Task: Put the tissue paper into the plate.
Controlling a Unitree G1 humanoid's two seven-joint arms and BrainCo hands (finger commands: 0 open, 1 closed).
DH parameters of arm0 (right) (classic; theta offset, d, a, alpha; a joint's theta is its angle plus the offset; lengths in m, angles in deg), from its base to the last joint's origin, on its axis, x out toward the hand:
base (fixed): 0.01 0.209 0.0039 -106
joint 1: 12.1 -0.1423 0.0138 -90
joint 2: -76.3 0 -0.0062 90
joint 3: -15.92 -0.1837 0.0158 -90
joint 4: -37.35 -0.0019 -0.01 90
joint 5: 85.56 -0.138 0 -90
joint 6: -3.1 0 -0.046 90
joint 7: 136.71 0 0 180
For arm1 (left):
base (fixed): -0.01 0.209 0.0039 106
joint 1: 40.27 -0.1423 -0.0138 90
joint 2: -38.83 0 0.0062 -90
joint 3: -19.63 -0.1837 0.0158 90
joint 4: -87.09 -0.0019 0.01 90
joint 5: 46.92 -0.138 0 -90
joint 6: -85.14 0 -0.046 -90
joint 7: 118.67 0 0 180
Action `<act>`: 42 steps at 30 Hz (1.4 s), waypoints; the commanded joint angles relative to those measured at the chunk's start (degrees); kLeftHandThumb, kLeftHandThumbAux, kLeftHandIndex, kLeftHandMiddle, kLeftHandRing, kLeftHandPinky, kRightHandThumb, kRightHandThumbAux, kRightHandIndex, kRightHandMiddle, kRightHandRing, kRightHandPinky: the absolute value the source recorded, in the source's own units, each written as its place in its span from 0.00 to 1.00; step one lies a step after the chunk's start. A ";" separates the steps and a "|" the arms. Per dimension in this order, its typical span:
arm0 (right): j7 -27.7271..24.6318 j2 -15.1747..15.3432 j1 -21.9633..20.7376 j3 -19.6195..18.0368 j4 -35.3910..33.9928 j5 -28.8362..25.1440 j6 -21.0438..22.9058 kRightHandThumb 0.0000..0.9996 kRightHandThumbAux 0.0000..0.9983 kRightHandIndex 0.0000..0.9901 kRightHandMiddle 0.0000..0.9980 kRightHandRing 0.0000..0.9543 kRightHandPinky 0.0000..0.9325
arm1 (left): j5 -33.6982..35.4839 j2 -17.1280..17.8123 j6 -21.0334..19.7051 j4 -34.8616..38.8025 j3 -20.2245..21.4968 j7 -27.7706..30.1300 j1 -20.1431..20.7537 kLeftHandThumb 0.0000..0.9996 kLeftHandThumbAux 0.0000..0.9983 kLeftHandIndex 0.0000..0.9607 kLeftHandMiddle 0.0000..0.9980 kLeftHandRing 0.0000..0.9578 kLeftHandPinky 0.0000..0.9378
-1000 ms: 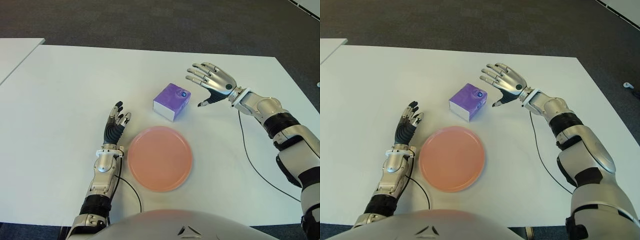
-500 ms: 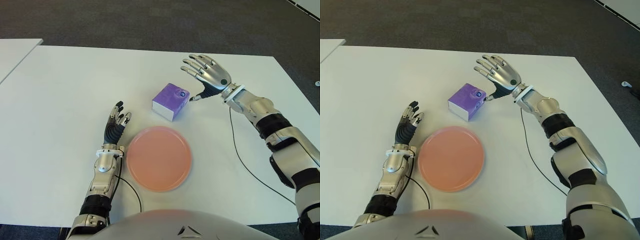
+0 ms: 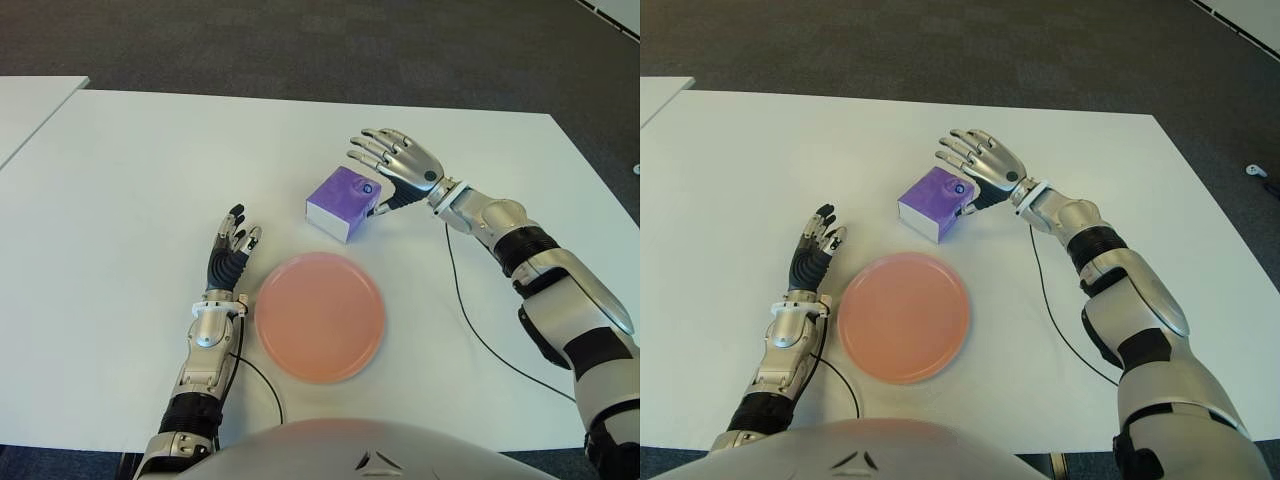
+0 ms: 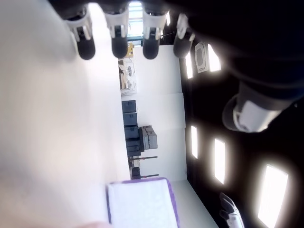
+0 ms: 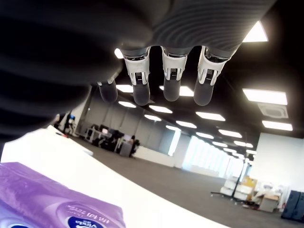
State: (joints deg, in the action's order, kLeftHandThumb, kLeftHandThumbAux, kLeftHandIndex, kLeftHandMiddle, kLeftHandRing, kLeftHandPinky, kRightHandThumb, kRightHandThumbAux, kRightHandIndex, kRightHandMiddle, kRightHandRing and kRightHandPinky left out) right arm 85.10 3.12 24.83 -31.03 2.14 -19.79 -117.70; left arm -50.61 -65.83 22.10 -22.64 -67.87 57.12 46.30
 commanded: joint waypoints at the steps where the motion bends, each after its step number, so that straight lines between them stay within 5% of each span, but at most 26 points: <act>1: 1.35 -2.39 -1.94 3.30 4.21 2.27 -1.42 0.51 0.42 0.00 0.00 0.00 0.00 | -0.71 -0.27 -0.38 -0.08 -0.36 -0.54 -0.91 0.00 0.46 0.00 0.00 0.00 0.00; 24: 2.08 -8.05 -6.15 10.58 13.70 3.32 -1.84 0.49 0.47 0.00 0.00 0.00 0.00 | -1.71 -1.69 -0.83 1.40 -1.07 -3.22 -2.02 0.00 0.44 0.00 0.00 0.00 0.00; 42: 4.93 -7.17 -4.23 16.46 16.72 6.58 -1.39 0.52 0.50 0.00 0.01 0.00 0.00 | -1.89 -2.45 -1.44 1.49 -1.67 -3.86 -2.33 0.00 0.44 0.00 0.00 0.00 0.00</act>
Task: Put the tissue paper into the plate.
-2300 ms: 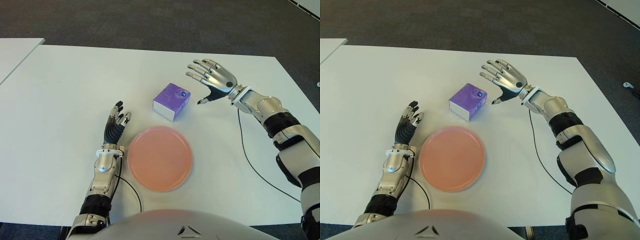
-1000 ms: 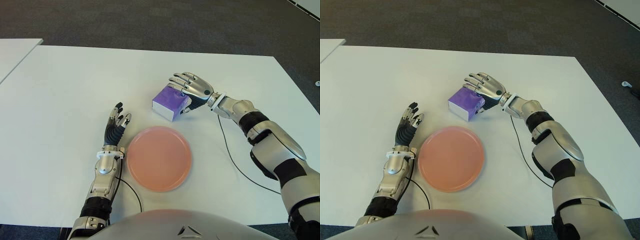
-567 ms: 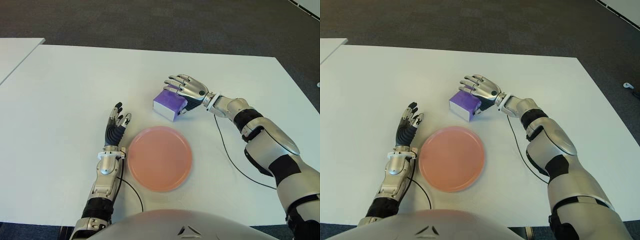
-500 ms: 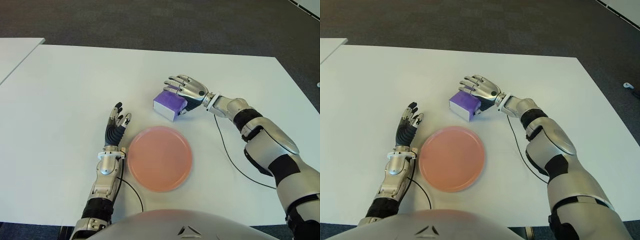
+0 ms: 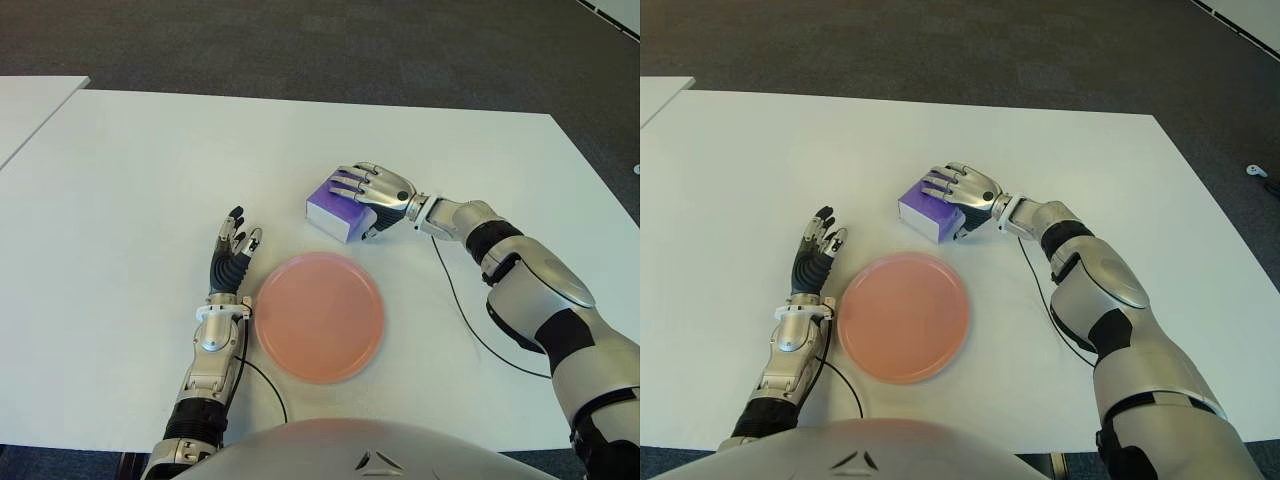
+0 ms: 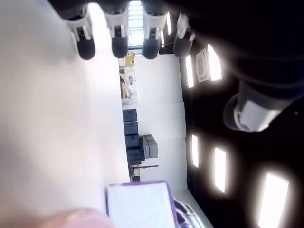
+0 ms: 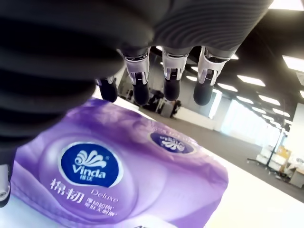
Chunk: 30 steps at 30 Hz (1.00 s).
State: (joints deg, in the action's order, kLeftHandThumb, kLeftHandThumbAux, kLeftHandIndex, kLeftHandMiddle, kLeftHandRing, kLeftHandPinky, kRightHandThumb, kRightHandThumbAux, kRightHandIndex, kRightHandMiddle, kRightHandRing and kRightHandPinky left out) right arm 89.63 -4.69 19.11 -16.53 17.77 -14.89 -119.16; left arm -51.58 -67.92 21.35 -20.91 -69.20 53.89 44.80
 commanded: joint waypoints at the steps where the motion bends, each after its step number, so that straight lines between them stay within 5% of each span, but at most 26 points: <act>1: 0.45 0.74 1.59 2.25 1.21 1.83 0.08 0.53 0.50 0.00 0.01 0.00 0.00 | -0.95 -0.38 -0.64 -0.19 -0.38 -0.64 -0.87 0.00 0.45 0.00 0.00 0.00 0.00; 30: 0.74 10.13 6.10 3.22 -1.88 1.09 -5.45 0.57 0.52 0.00 0.02 0.00 0.00 | 0.80 0.27 -0.68 1.12 -0.48 1.64 -1.73 0.00 0.48 0.00 0.00 0.00 0.00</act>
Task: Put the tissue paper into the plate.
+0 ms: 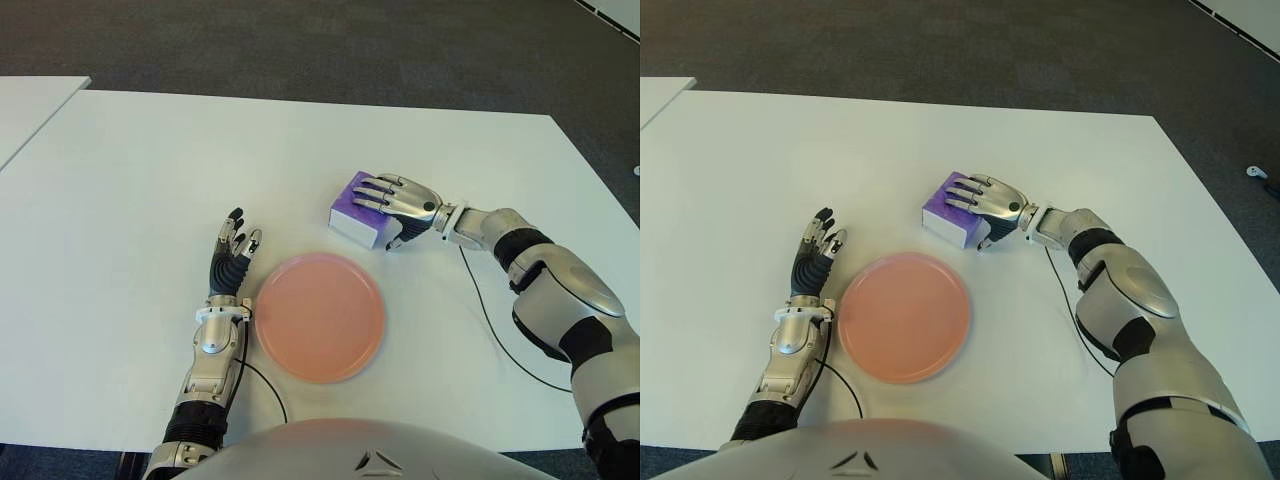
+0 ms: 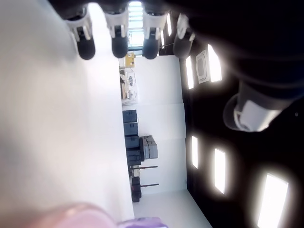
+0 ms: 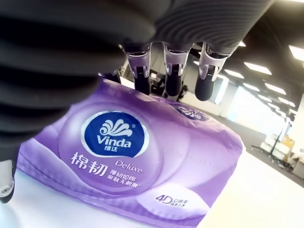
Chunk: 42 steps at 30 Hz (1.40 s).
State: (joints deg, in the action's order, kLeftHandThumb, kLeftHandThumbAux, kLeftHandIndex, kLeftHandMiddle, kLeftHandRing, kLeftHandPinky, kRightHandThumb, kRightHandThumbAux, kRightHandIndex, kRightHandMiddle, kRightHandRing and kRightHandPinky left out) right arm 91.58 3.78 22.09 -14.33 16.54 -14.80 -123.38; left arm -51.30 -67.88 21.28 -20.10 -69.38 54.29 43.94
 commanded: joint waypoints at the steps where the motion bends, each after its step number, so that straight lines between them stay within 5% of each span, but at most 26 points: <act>1: -1.20 1.90 3.27 1.05 -0.86 1.03 -1.31 0.57 0.52 0.00 0.02 0.00 0.00 | 0.57 0.26 -0.62 0.36 -0.30 1.35 -0.91 0.00 0.48 0.00 0.00 0.00 0.00; 17: -3.13 6.97 6.30 0.39 -5.14 0.16 -5.63 0.54 0.55 0.00 0.01 0.00 0.00 | 1.62 0.69 -0.96 1.33 0.09 3.10 -1.44 0.00 0.51 0.00 0.00 0.00 0.00; 31: -7.73 13.68 11.18 -4.07 -14.52 -2.42 -7.52 0.51 0.56 0.00 0.01 0.00 0.00 | 2.54 1.13 -1.23 2.23 0.31 4.28 -1.92 0.00 0.53 0.00 0.00 0.00 0.00; 42: -10.40 14.43 13.11 -6.79 -17.66 -2.34 -7.13 0.50 0.56 0.00 0.02 0.00 0.00 | 2.34 1.82 -0.84 2.40 0.11 5.03 -2.04 0.00 0.52 0.00 0.00 0.00 0.00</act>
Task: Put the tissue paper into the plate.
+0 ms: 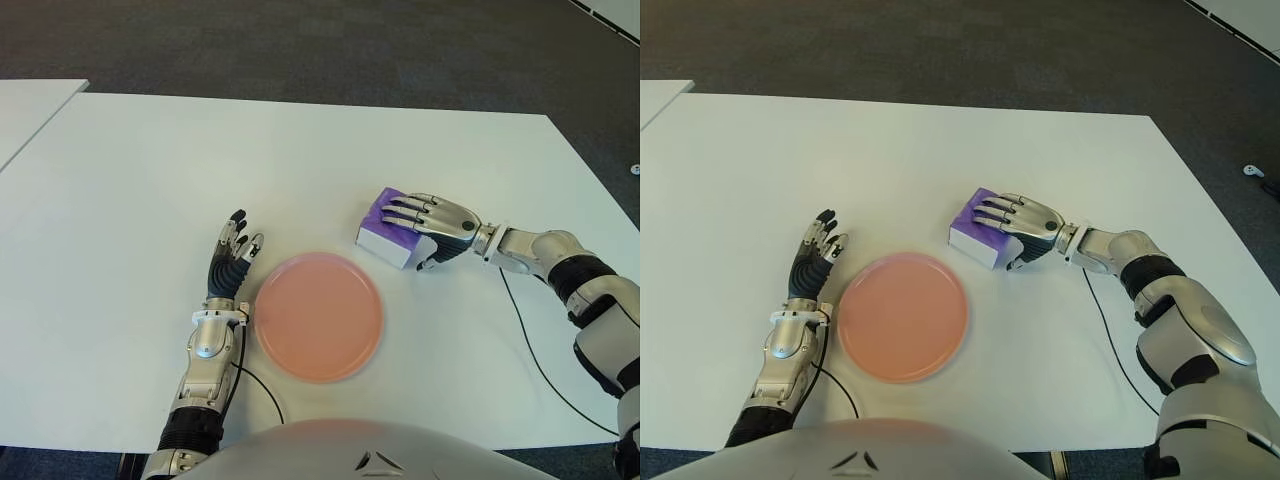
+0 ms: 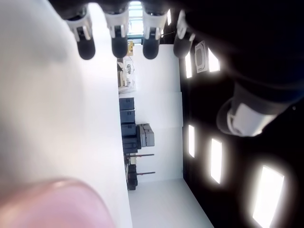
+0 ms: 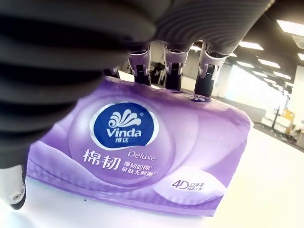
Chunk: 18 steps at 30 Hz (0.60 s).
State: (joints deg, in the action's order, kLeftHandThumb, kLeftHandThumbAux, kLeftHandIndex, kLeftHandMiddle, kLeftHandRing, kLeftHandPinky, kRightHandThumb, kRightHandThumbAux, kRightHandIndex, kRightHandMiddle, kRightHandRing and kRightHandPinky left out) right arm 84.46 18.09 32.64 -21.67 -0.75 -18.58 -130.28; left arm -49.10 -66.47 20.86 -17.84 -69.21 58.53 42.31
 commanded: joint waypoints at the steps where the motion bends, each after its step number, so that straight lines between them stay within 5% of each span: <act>1: -3.44 0.12 2.64 0.38 -0.52 1.45 -0.23 0.50 0.56 0.00 0.02 0.00 0.00 | 0.20 0.43 -0.49 0.18 -0.08 0.89 -0.38 0.00 0.52 0.00 0.00 0.00 0.00; 18: -5.03 -0.23 3.18 -1.15 -1.40 1.68 -0.14 0.50 0.56 0.00 0.02 0.00 0.00 | 0.40 0.75 -0.30 -0.31 0.00 1.84 0.31 0.00 0.50 0.00 0.00 0.00 0.00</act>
State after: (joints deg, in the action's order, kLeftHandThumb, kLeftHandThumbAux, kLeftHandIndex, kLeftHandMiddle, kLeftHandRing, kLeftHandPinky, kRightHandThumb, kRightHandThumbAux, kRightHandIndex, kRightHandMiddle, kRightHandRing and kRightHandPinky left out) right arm 81.86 18.16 33.45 -23.75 -2.71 -18.55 -130.20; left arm -49.03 -65.88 20.88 -17.69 -69.23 59.79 42.39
